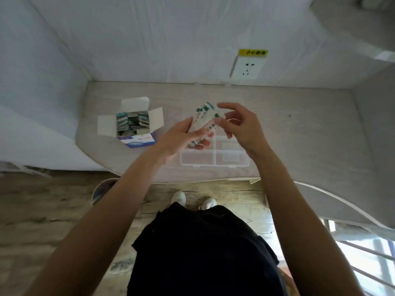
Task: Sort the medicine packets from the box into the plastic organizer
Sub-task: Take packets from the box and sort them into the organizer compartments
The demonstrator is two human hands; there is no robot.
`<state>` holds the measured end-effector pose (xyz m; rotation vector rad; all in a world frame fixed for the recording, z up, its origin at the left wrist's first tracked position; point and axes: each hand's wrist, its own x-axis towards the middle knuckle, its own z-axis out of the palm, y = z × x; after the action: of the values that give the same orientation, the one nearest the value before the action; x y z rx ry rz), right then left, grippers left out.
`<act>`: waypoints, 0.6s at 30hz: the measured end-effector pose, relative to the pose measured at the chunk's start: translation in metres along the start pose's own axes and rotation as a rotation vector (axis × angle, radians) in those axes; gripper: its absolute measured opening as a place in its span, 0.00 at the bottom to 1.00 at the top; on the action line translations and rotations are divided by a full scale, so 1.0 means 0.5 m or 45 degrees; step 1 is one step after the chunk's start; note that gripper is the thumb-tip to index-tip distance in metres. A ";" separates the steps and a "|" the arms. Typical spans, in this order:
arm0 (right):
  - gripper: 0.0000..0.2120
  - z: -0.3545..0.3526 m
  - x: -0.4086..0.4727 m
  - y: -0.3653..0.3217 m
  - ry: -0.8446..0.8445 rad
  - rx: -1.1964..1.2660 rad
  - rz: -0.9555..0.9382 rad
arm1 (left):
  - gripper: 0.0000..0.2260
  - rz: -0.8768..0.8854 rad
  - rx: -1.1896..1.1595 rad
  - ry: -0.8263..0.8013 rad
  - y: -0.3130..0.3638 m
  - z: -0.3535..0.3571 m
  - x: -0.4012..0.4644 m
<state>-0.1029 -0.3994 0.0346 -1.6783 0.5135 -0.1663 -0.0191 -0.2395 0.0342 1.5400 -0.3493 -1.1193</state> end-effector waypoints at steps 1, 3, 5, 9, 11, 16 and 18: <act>0.14 -0.013 -0.003 0.015 0.004 -0.016 0.047 | 0.10 0.002 -0.037 0.046 -0.016 0.014 0.009; 0.13 -0.024 -0.006 0.039 -0.005 -0.036 0.099 | 0.13 -0.026 -0.083 0.118 -0.044 0.029 0.020; 0.11 -0.027 -0.005 0.056 -0.029 -0.045 0.134 | 0.14 -0.051 -0.065 0.156 -0.063 0.042 0.026; 0.08 -0.025 0.004 0.086 -0.037 -0.016 0.182 | 0.16 -0.089 -0.039 0.171 -0.088 0.068 0.032; 0.08 -0.021 0.007 0.094 -0.048 0.002 0.181 | 0.16 -0.103 -0.052 0.207 -0.096 0.070 0.036; 0.09 -0.002 0.016 0.115 -0.033 0.030 0.185 | 0.08 -0.042 -0.023 0.415 -0.116 0.047 0.056; 0.10 -0.001 0.022 0.123 -0.007 0.002 0.181 | 0.08 -0.023 0.010 0.472 -0.129 0.030 0.056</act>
<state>-0.1080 -0.4098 -0.0266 -1.6336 0.6260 -0.0579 -0.0393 -0.2491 -0.0343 1.7205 -0.0878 -0.8230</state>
